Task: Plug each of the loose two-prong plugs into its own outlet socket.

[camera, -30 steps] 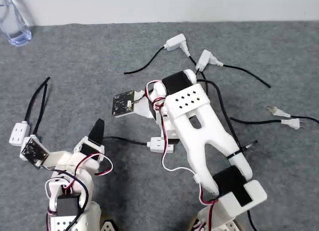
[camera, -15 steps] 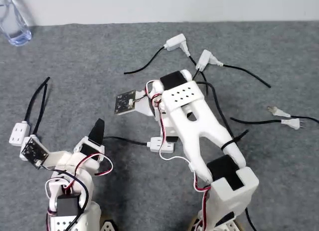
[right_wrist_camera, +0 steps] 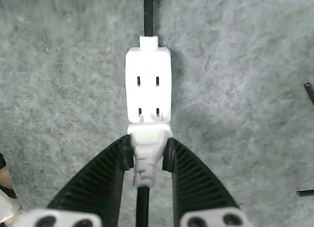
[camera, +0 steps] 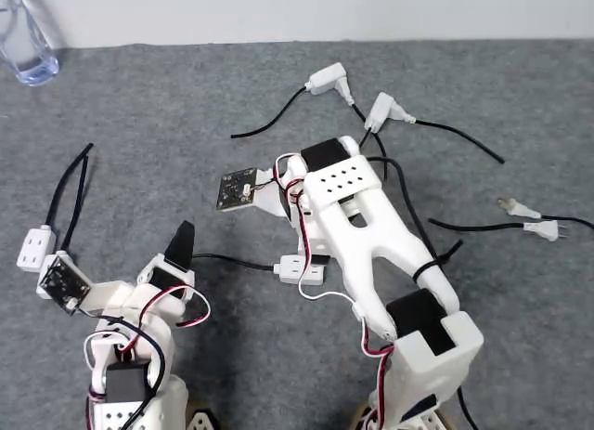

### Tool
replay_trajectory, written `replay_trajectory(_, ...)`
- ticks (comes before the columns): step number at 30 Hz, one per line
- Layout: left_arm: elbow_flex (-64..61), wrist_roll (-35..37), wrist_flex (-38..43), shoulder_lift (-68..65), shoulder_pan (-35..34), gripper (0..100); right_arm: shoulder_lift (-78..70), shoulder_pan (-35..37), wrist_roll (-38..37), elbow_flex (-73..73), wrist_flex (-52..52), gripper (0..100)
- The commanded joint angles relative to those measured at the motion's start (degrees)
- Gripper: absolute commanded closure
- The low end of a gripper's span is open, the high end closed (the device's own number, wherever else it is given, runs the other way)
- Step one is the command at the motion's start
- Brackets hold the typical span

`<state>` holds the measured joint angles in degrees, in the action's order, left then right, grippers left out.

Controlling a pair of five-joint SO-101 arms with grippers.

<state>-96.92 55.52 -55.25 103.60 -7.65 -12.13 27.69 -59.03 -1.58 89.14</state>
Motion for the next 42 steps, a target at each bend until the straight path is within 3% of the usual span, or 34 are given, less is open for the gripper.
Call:
replay_trajectory(1, 0.5, -0.4, 0.0, 0.6, -0.3, 73, 0.6, -0.8, 0.7, 0.6, -0.7, 99.0)
replay_trajectory(42, 0.5, -0.4, 0.0, 0.6, -0.3, 73, -5.5, -0.5, 0.6, 2.3, -3.9, 99.0)
